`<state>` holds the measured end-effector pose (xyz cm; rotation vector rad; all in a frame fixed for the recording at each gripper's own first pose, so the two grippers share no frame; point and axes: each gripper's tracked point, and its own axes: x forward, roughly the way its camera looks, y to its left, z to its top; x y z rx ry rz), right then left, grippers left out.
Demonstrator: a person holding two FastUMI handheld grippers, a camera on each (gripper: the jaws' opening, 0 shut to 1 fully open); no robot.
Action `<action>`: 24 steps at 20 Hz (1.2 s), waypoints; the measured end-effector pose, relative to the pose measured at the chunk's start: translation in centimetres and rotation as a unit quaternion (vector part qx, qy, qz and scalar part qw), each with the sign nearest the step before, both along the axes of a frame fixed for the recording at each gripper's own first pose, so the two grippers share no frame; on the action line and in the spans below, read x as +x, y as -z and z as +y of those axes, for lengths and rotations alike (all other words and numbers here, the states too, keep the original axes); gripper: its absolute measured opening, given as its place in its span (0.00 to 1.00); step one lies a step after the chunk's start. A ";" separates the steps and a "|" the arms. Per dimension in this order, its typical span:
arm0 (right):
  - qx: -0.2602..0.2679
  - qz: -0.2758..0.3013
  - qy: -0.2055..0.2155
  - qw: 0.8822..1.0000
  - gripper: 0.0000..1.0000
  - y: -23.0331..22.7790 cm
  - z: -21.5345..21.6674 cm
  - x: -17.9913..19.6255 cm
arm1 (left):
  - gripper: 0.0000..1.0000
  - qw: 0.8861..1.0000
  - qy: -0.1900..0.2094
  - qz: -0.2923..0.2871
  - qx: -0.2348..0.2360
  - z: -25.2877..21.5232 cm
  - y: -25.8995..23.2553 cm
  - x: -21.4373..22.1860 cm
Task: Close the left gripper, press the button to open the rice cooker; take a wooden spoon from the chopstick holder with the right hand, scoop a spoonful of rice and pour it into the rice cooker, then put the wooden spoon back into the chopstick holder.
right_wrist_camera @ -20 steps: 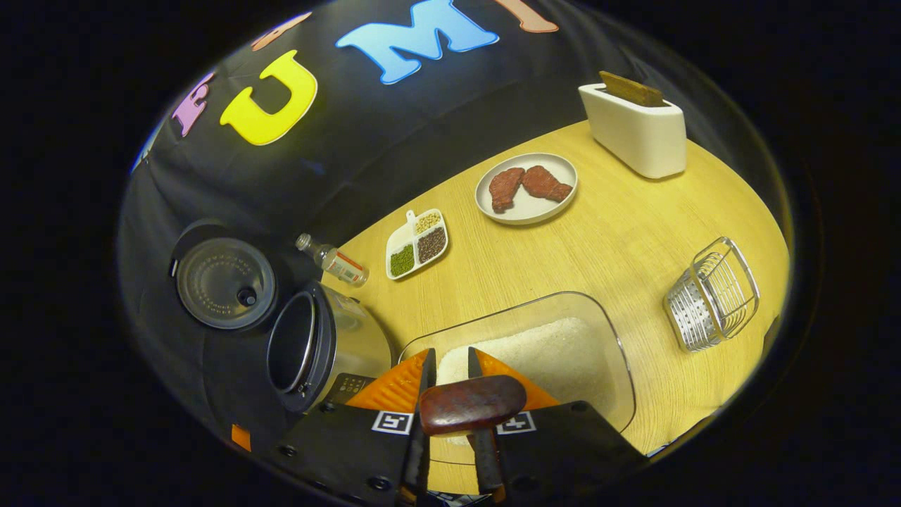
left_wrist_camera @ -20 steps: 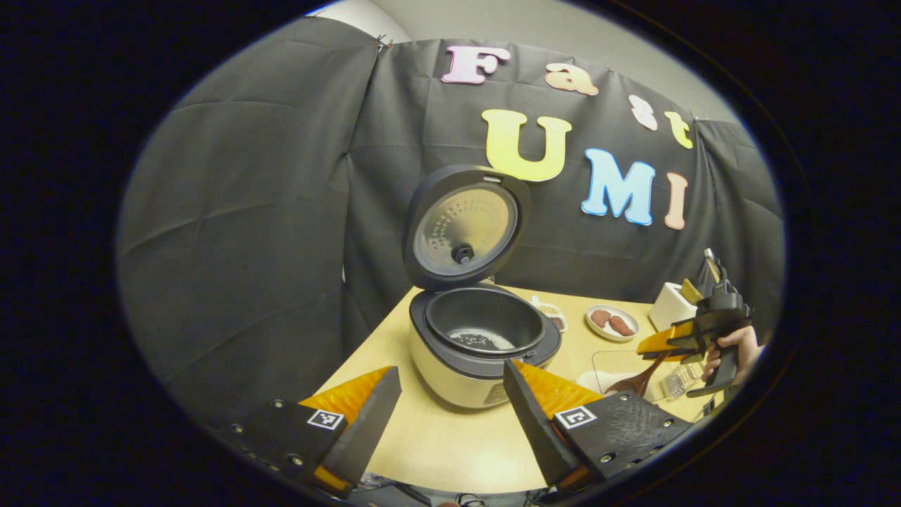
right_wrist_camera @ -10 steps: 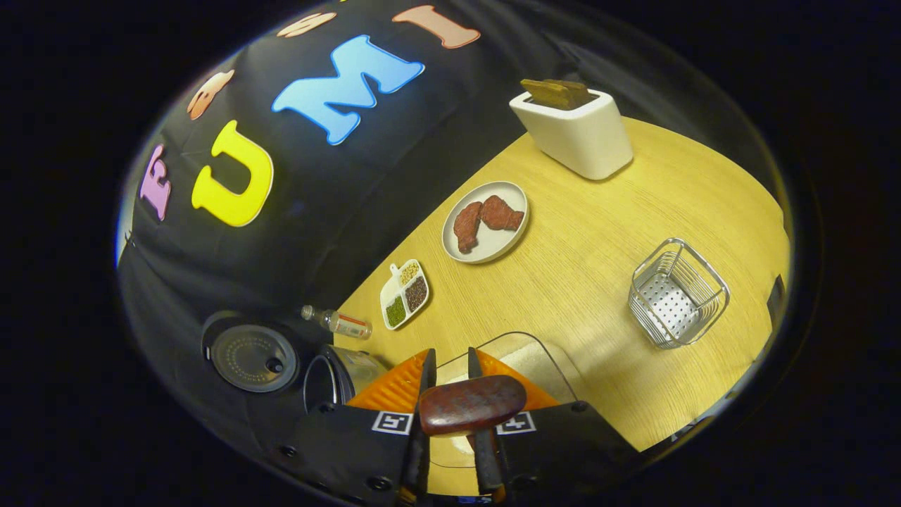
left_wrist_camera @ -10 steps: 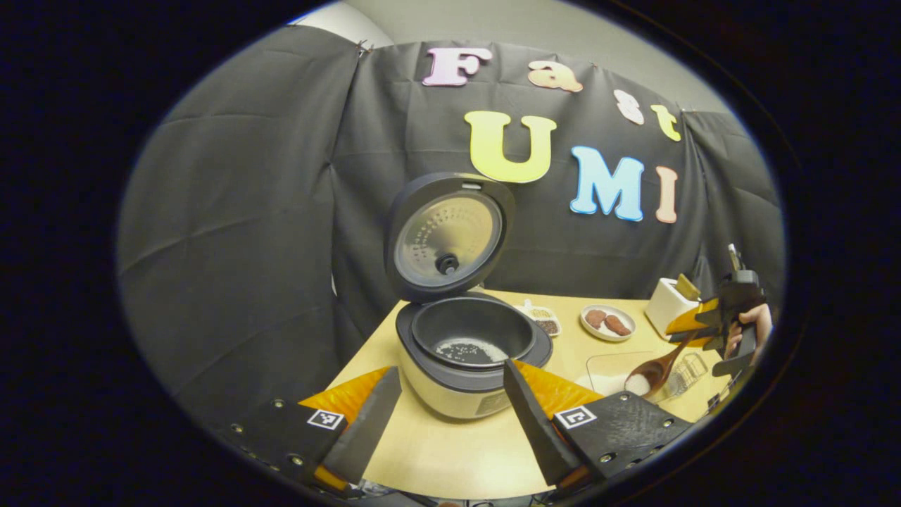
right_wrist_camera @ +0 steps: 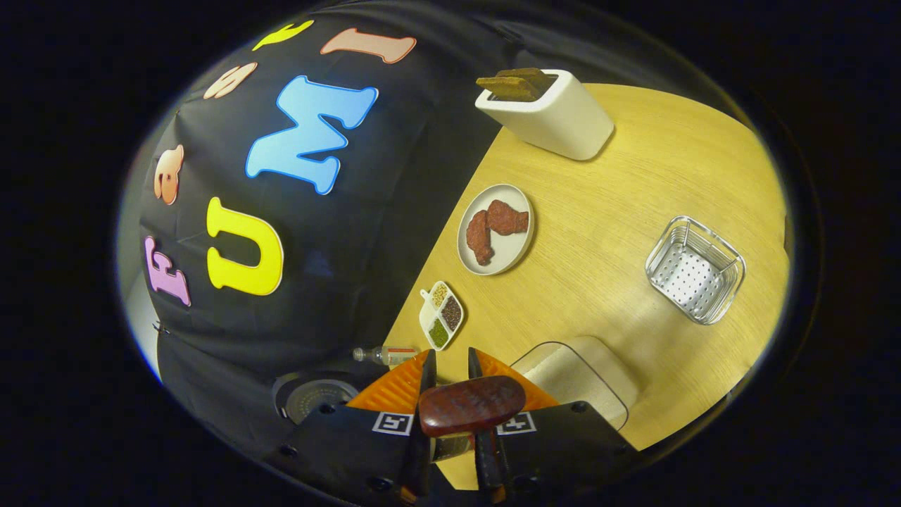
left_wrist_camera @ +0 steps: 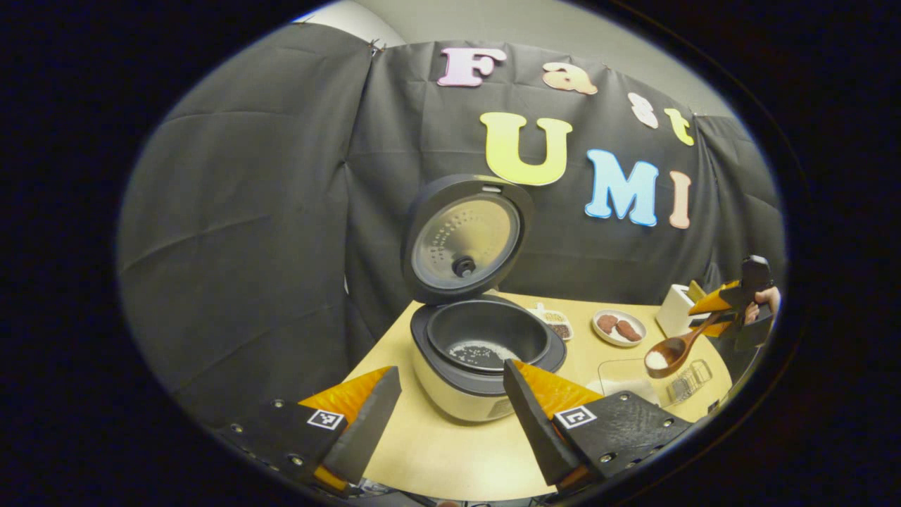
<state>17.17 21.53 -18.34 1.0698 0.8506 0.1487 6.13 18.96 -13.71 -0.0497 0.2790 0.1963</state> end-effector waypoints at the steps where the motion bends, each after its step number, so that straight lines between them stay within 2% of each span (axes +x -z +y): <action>1: 0.014 -0.002 -0.002 1.000 0.25 -0.7 0.7 0.2 | 0.92 1.000 -0.002 -0.001 0.003 0.3 0.0 -0.2; 6: 0.069 -0.012 -0.036 0.997 0.24 -4.1 5.5 1.5 | 0.93 1.000 -0.016 -0.001 0.002 1.2 0.3 -0.9; 10: 0.083 -0.024 -0.080 0.993 0.24 -6.3 10.0 2.6 | 0.92 1.000 -0.027 0.003 0.003 2.1 0.9 -1.3; 17: 0.100 -0.037 -0.130 0.986 0.24 -8.9 18.3 4.1 | 0.93 0.999 -0.052 0.004 0.009 4.9 0.7 -1.8; 19: 0.094 -0.039 -0.150 0.983 0.24 -8.7 20.5 4.1 | 0.93 0.998 -0.059 0.004 0.010 5.7 0.7 -1.8; 24: 0.036 -0.070 -0.212 0.974 0.23 -6.9 26.0 4.2 | 0.93 0.996 -0.088 0.010 0.016 7.1 0.7 -2.8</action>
